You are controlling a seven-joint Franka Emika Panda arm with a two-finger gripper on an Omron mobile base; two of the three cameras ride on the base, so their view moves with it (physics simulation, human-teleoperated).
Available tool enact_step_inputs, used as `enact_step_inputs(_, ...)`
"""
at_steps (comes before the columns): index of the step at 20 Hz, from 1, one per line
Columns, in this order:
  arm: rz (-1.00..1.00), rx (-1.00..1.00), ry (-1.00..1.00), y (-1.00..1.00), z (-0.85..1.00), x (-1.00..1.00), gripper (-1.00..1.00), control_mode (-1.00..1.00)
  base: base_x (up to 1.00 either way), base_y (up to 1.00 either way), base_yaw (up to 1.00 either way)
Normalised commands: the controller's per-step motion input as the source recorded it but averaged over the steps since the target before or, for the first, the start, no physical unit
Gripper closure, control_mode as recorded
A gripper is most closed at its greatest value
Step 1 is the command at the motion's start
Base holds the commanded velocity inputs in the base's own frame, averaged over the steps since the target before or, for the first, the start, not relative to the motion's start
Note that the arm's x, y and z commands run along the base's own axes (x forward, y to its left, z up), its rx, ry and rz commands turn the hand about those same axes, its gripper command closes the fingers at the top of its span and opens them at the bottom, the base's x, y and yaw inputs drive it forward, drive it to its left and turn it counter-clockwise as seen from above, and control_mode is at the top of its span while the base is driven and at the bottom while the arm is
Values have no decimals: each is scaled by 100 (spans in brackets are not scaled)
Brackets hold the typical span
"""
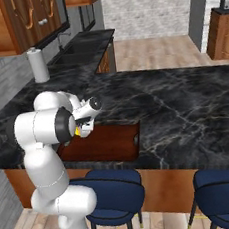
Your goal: There is a tray on the dining counter. Grab the cup, mug, and pitcher and place them on the tray. The pitcher may be placed next to the tray if it cannot fit the tray.
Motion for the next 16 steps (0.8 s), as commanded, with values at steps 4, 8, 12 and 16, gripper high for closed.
enact_step_inputs(4,0,0,0,0,0,0,100,-100,0,0,0)
enact_step_inputs(8,0,0,0,0,0,0,-100,-100,0,0,0)
enact_step_inputs(12,0,0,0,0,0,0,-100,-100,0,0,0)
enact_step_inputs(16,0,0,0,0,0,0,-100,-100,0,0,0)
